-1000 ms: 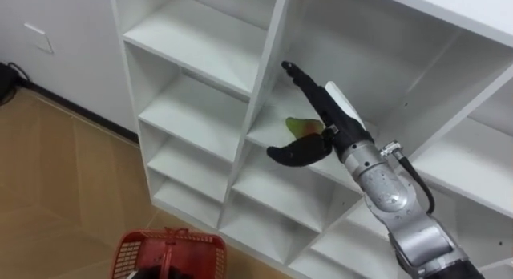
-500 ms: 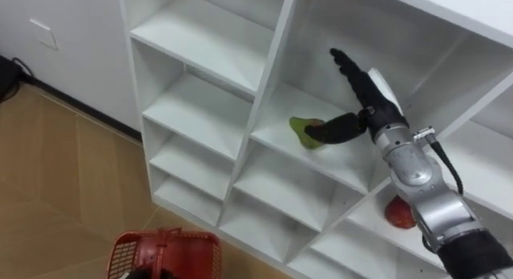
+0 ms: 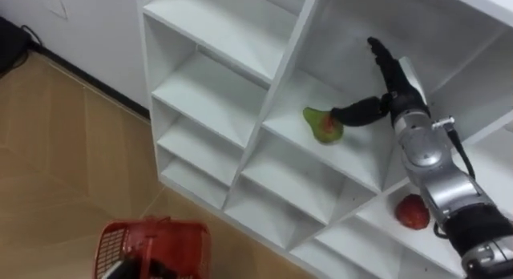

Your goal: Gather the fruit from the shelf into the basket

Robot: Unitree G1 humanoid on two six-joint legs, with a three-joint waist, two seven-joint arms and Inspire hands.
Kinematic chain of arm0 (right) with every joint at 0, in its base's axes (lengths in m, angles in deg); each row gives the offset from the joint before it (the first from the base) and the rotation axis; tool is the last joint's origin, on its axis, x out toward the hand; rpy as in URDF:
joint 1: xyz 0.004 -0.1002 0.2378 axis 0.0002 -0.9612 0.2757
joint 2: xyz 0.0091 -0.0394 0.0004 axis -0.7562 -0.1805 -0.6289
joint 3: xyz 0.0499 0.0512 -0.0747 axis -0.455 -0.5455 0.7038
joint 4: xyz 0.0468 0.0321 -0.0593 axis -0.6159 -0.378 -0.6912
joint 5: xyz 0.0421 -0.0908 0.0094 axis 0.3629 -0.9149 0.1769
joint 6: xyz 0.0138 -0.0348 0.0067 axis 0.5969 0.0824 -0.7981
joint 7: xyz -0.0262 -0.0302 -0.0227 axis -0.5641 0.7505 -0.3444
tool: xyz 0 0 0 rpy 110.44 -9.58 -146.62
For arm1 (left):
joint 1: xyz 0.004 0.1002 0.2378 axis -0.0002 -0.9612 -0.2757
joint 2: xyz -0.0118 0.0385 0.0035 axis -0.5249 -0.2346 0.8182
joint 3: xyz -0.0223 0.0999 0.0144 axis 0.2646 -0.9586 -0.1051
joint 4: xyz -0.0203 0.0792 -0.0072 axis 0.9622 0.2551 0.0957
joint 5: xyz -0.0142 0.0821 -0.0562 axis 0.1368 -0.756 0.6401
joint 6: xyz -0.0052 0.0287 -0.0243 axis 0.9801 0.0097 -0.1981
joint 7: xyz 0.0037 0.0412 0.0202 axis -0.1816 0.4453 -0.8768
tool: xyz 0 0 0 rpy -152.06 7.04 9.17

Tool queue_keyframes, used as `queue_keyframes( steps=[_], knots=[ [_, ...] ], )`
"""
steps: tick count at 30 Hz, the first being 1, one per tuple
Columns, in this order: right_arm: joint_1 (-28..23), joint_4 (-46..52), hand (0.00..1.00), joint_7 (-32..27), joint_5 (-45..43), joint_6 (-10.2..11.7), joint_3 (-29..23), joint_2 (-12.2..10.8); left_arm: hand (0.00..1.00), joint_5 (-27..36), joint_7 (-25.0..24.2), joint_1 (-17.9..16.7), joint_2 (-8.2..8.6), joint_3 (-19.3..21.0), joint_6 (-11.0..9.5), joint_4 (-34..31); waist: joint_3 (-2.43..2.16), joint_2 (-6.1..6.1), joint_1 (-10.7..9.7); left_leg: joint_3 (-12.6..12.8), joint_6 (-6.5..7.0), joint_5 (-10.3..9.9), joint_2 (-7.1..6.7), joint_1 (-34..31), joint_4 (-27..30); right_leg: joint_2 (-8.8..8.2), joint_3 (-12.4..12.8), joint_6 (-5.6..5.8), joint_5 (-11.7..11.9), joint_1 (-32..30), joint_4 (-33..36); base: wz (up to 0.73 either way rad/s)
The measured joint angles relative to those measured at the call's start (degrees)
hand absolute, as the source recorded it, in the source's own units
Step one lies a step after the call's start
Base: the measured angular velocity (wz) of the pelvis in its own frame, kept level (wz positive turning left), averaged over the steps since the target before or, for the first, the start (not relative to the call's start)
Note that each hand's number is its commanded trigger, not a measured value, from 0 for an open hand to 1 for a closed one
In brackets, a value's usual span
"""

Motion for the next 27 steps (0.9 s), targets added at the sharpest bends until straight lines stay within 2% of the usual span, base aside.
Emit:
queue_keyframes(
  steps=[1, 4, 9, 14, 22, 27],
  knots=[
    [0.06, -0.07, 0.0, -0.7, -0.03, 0.34, -0.06, 0.0, 1.0, -0.47, 0.0, 0.01, -0.06, -0.08, -0.01, -0.04, 0.14, 0.3, -0.1, -0.12, -0.02, 0.01, -0.04, -0.56, 0.14, 0.01, -0.24, -0.04, 0.03, -0.42, -0.01, 0.0],
    [0.2, -1.57, 0.0, -1.08, 0.04, 0.75, 0.0, 0.0, 1.0, -2.33, 0.14, 0.0, -0.07, -0.43, 0.01, -1.22, 0.16, 0.45, 0.22, -0.19, -0.1, 0.01, 0.12, -1.95, 0.57, 0.18, -0.34, -0.2, 0.12, -1.65, 0.07, 0.01],
    [0.21, -1.94, 0.0, -2.16, 0.35, 0.86, 0.55, 0.0, 1.0, -3.92, 0.63, 0.41, -0.37, -1.86, 0.07, -2.4, -0.04, 1.12, 0.22, -0.28, -0.12, 0.04, 0.08, -3.66, 0.99, 0.15, -0.54, -0.34, 0.22, -3.25, 0.23, 0.0],
    [0.45, -4.03, 0.0, -3.68, 0.34, 2.06, 0.61, -0.02, 1.0, -5.09, 1.46, 1.18, -0.67, -3.97, 0.06, -2.45, -0.17, 2.02, 0.28, -0.44, -0.17, 0.11, 0.09, -4.74, 1.1, 0.09, -0.64, -0.36, 0.23, -4.55, 0.94, 0.0],
    [0.63, -4.32, 0.0, -4.15, 0.78, 2.15, 0.6, -0.03, 1.0, -5.04, 1.73, 1.7, -0.59, -4.5, 0.06, -2.37, -0.34, 2.37, 0.33, -0.43, -0.4, 0.55, 0.17, -5.03, 0.27, 0.06, -0.66, -0.37, 0.23, -5.32, 1.06, 0.0],
    [0.74, -4.28, 0.0, -4.46, 0.8, 2.13, 0.6, -0.23, 1.0, -5.0, 1.74, 2.28, -0.47, -5.31, 0.07, -1.7, -0.28, 2.47, 0.34, -0.46, -0.38, 0.57, 0.16, -5.28, 0.3, 0.01, -0.66, -0.37, 0.23, -5.5, 1.21, 0.0]
  ],
)
